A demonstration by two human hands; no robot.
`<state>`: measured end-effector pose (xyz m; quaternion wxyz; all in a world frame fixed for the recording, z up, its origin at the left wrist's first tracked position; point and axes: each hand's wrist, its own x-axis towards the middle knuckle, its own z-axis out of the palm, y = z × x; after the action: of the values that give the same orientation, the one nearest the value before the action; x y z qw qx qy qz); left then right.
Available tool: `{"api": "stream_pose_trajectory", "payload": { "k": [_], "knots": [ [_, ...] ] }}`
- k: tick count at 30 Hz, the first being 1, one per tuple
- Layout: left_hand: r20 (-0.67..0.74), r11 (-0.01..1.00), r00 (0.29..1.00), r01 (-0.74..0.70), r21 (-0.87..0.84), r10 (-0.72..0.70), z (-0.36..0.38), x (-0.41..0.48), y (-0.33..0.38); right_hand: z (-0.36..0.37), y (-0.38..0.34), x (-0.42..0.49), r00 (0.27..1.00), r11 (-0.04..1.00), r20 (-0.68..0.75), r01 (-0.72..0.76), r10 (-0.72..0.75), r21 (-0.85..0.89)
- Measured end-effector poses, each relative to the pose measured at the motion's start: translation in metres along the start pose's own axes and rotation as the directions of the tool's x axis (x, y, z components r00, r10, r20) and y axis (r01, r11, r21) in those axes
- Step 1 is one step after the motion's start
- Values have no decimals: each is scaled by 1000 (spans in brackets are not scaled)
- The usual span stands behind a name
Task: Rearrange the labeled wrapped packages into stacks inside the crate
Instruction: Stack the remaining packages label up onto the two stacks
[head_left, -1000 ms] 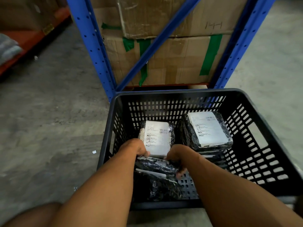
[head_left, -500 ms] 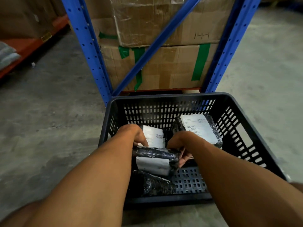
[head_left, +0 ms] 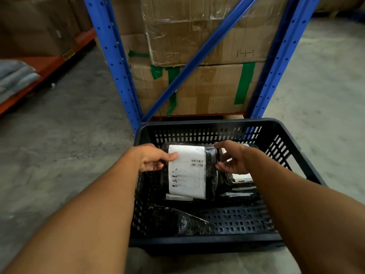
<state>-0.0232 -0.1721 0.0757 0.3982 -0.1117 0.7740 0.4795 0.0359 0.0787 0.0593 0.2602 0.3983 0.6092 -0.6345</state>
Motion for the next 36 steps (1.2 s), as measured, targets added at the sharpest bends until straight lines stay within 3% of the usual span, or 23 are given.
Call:
{"api": "stream_pose_trajectory", "payload": {
  "k": [3, 7, 14, 17, 22, 25, 31, 36],
  "knots": [
    [-203, 998, 977, -67, -7, 64, 2, 7, -6, 1, -1, -2, 999, 998, -9, 36, -36, 47],
    [-306, 967, 947, -163, -196, 98, 9, 11, -6, 7, 1, -6, 995, 996, -58, 83, -84, -21],
    [-243, 942, 958, -215, -259, 152, 27, 5, 0, 25, 8, -4, 986, 988, 60, 155, -154, -14],
    [-147, 951, 974, -205, -233, 174, 31, 2, -2, 28, 14, 1, 986, 985, 36, 162, -160, -54],
    [-54, 976, 994, -105, -188, 97, 34, 1, -8, 25, 19, 2, 975, 969, -46, 213, -220, -124],
    [-10, 978, 998, -59, -202, 58, 32, 2, -12, 22, 23, 3, 966, 966, -50, 251, -254, -65],
    [-95, 975, 994, -71, -208, 52, 33, 9, -20, 40, 35, 9, 938, 939, -97, 338, -332, 60],
    [-190, 991, 982, -25, -131, 0, 39, 17, -31, 54, 33, 17, 916, 932, -172, 362, -362, -33]
  ]
}}
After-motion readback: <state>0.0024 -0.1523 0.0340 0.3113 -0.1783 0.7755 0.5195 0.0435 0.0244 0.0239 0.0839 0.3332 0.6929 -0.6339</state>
